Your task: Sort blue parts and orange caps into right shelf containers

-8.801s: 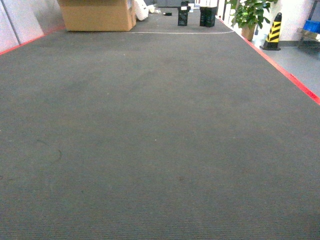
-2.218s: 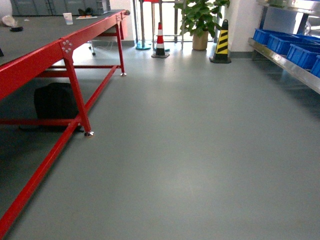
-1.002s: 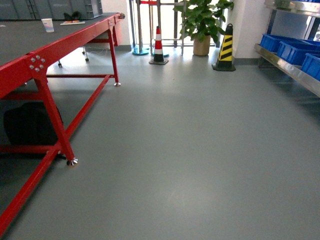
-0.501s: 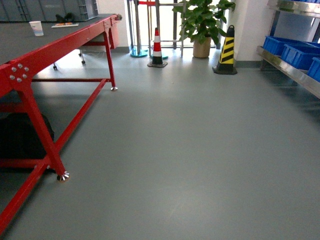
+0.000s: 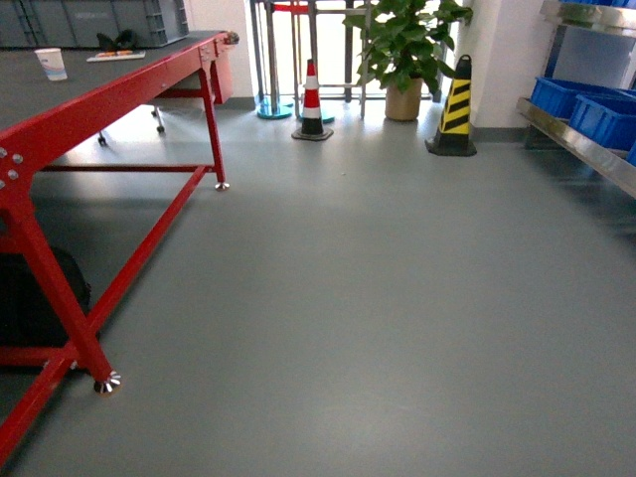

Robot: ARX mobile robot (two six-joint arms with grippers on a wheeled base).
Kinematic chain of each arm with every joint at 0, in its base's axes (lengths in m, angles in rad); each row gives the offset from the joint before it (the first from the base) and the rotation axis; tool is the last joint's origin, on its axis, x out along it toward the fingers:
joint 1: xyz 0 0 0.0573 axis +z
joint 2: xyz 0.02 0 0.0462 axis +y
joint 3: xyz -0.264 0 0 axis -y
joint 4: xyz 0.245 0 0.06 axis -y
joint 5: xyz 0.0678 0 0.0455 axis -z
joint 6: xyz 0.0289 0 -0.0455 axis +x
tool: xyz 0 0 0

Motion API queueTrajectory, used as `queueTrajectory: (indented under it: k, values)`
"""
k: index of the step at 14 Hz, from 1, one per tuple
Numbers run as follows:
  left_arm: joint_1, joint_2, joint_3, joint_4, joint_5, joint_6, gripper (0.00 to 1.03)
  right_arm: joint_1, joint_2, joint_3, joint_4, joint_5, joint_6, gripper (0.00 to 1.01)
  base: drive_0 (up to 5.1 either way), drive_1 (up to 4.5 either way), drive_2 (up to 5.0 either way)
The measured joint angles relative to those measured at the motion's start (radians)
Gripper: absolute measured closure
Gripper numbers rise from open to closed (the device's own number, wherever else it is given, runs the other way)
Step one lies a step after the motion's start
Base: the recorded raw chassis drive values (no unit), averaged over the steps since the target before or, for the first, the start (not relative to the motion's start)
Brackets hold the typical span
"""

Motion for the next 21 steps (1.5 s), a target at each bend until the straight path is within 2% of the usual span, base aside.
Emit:
queueTrajectory:
  k: [6, 21]
  values:
    - [0.003, 0.0, 0.0, -0.002, 0.0, 0.0, 0.59, 0.0, 0.0, 0.0, -0.002, 0.0, 0.0, 0.57, -1.7, 2.82, -4.8]
    - [0.004, -0.001, -0.001, 0.001, -0.001, 0.0, 0.59, 0.0, 0.0, 0.0, 0.001, 0.0, 0.0, 0.57, -1.6, -1.6, -1.6]
